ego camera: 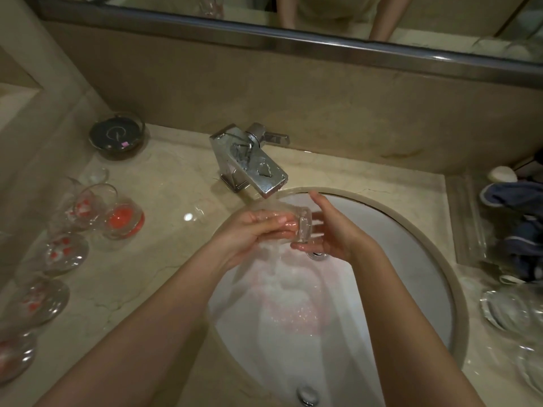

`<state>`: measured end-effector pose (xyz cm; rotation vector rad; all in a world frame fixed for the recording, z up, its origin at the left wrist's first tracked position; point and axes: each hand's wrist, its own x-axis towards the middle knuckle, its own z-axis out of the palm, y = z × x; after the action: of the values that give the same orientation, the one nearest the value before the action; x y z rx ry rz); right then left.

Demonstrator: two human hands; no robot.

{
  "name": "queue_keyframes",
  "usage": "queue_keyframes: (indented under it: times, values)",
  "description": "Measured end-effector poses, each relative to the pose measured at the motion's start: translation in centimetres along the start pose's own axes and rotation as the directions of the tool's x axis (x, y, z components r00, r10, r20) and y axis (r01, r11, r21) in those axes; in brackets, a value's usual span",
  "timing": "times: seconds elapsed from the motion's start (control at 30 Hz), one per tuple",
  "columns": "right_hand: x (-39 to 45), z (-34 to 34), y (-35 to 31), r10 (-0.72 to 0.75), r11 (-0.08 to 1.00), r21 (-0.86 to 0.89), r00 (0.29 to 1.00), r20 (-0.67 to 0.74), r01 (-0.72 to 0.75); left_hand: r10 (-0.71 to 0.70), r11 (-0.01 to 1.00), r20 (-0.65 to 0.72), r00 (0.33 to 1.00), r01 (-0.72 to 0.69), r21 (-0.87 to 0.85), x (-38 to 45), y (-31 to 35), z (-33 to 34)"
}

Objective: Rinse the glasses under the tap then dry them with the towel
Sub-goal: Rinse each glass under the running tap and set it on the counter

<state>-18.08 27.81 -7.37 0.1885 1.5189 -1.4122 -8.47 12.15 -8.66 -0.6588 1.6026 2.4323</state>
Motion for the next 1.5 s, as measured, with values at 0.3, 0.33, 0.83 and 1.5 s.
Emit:
queue_keyframes:
  times: [0.3, 0.33, 0.83, 1.5]
  values:
    - [0.3, -0.6, 1.2, -0.168, 0.986, 0.000, 0.981, 0.092, 0.169, 0.005, 0.999, -0.015, 1.000, -0.005, -0.046, 0.9, -0.2, 0.1]
    - [0.5, -0.7, 1.4, -0.218, 0.974, -0.035, 0.971, 0.095, 0.222, -0.005, 0.997, -0.019, 1.000, 0.003, -0.083, 0.9, -0.2, -0.1]
    - [0.8, -0.1, 0.2, -0.082, 0.981, -0.164, 0.990, 0.117, 0.101, -0.003, 1.000, 0.027, 1.000, 0.003, 0.015, 0.7, 0.1, 0.1]
    - [0.5, 0.6, 1.9, -0.215, 0.973, -0.055, 0.965, 0.154, 0.225, -0.102, 0.986, 0.001, 0.995, 0.101, 0.131, -0.3, 1.6, 0.2]
